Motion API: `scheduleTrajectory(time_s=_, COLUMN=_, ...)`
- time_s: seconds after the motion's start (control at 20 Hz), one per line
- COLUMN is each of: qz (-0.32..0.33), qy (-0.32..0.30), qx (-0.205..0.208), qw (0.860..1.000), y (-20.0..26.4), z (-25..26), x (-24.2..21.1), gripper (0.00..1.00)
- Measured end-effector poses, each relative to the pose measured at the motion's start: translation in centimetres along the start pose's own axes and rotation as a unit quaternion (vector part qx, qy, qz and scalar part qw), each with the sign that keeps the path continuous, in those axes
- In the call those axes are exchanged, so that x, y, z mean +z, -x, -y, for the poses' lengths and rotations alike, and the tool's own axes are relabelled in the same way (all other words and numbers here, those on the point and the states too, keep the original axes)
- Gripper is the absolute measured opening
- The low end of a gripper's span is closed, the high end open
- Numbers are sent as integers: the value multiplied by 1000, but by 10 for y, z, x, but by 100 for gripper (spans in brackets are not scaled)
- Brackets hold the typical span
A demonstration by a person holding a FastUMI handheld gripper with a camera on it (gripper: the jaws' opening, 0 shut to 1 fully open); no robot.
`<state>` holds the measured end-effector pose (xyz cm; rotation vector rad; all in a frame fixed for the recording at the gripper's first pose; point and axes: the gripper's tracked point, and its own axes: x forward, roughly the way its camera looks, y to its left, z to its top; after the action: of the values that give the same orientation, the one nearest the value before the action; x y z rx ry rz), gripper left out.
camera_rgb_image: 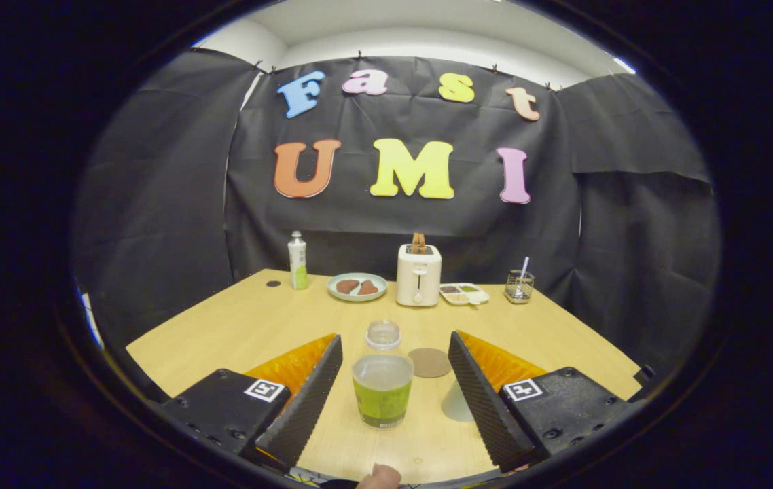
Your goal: Take the bottle from table, then pour the juice into the cup, finally place the bottle on the coaster
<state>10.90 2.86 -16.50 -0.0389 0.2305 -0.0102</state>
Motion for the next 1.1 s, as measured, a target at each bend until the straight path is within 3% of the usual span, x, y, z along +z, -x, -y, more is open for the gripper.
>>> scheduleTrajectory(time_s=0.4, qz=6, qy=8, qx=-25, qw=1000, y=-38, z=-12, x=-38, gripper=100)
scheduleTrajectory(time_s=0.8, qz=21, qy=-29, qx=-11, qw=999, y=-55, z=-8, x=-54, gripper=100)
scheduleTrajectory(time_s=1.1, qz=26, qy=-1, qx=-14, qw=1000, y=-71, z=-7, x=-60, gripper=100)
